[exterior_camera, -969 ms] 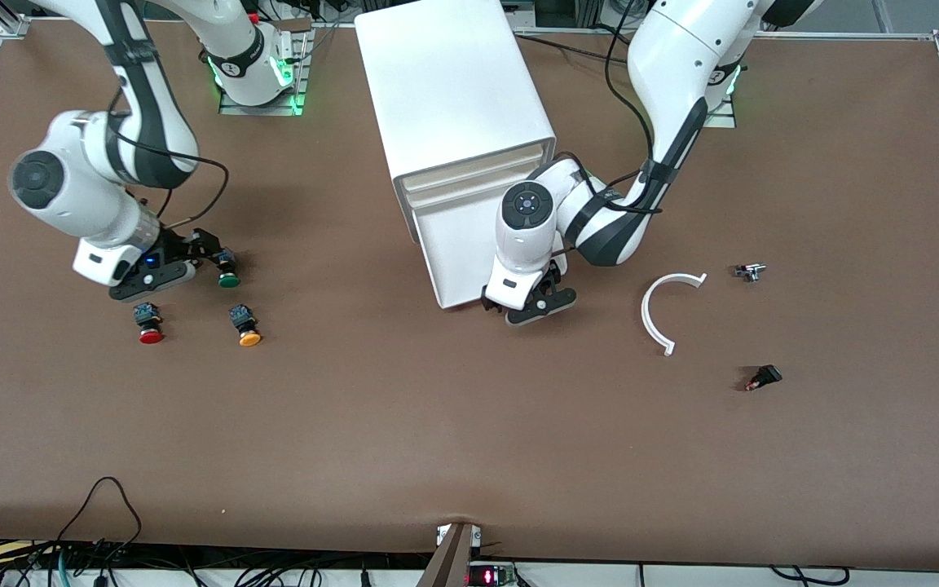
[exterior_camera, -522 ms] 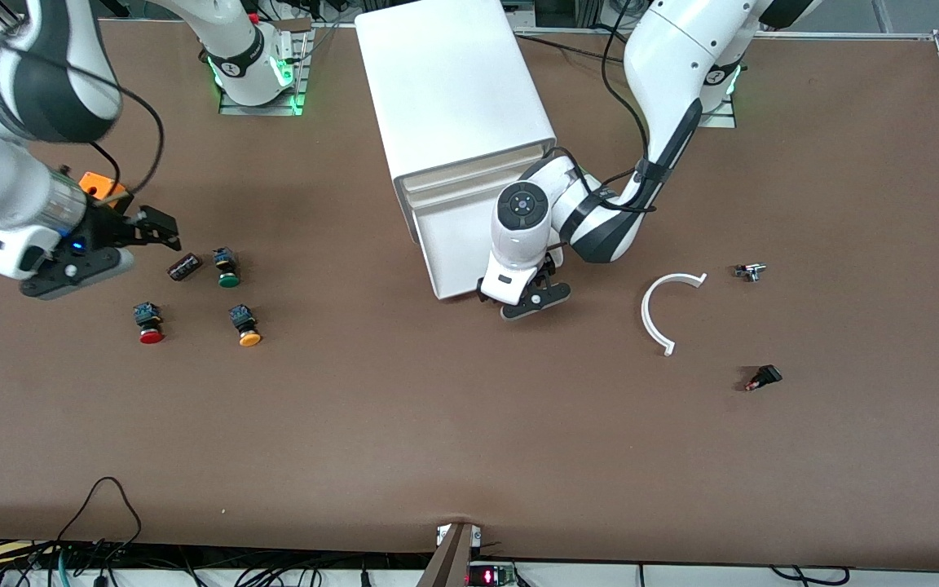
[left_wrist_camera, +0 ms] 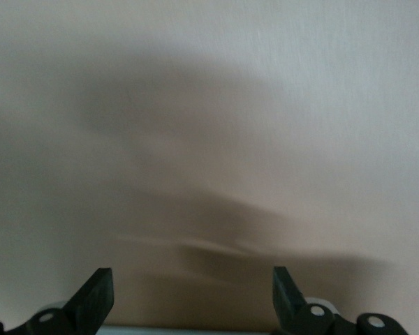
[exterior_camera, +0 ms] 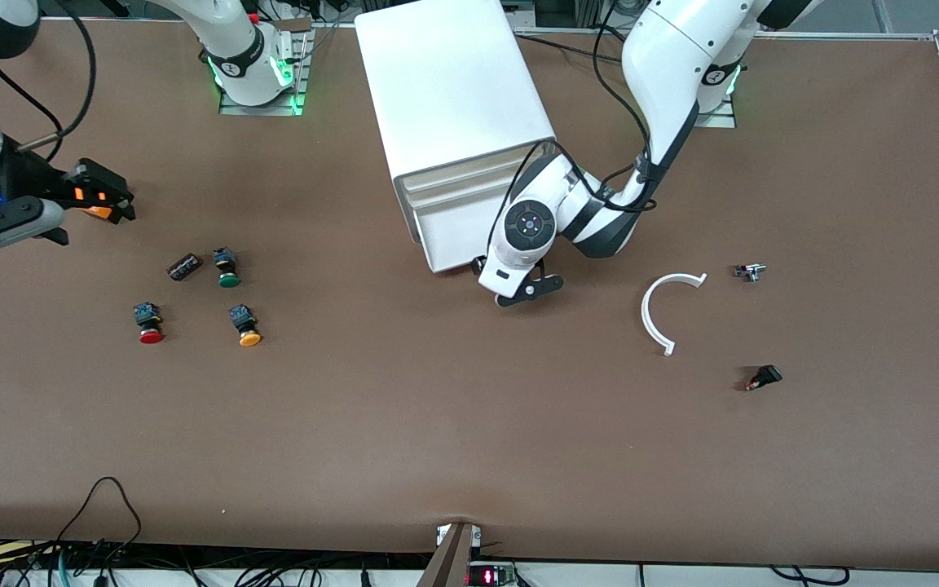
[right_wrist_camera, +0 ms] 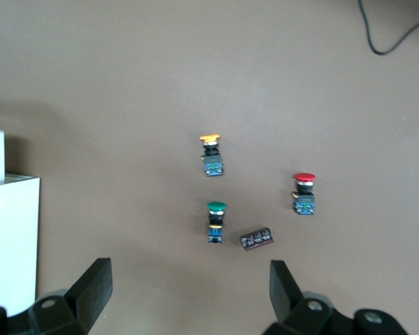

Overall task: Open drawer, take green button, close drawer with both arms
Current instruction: 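Push the drawer inward with the left gripper while the right gripper withdraws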

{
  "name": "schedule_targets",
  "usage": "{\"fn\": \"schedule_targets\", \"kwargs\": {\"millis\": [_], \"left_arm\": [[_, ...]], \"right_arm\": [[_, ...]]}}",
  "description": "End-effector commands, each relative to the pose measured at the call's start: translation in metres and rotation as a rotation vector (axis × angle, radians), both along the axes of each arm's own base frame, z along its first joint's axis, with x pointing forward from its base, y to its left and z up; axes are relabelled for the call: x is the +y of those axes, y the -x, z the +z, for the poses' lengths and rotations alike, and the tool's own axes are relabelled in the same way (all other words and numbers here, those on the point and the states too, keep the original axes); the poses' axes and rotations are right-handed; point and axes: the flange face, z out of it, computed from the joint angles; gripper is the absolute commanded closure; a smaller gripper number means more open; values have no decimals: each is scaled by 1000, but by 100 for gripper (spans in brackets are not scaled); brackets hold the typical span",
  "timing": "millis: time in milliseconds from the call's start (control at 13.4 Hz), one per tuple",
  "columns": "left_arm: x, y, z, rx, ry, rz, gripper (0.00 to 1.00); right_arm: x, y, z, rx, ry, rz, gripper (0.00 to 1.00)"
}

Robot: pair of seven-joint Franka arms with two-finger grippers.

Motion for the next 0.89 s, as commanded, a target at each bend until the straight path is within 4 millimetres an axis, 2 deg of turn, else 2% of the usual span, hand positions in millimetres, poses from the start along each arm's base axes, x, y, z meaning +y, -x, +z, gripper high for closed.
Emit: {"fn": "schedule_targets", "kwargs": {"millis": [0, 149, 224, 522, 596, 820], "left_arm": [[-21, 22, 6, 70, 46, -46, 0], [-35, 36, 10, 93, 68, -60, 0], [-39, 41, 11, 103, 71, -70, 0], [-48, 59, 10, 147, 54, -114, 0], [-53, 66, 11, 161, 62, -135, 0], [-53, 70, 9, 180, 59, -148, 0]], "right_arm": [[-18, -5, -5, 23, -29, -22, 0], [-27, -3, -1, 18, -41, -31, 0], [-39, 0, 0, 15, -43, -41, 0], [-44, 22, 6, -30, 9, -18, 0], [-44, 21, 7, -40, 31, -13, 0], [-47, 16, 13, -76, 64, -8, 0]]}}
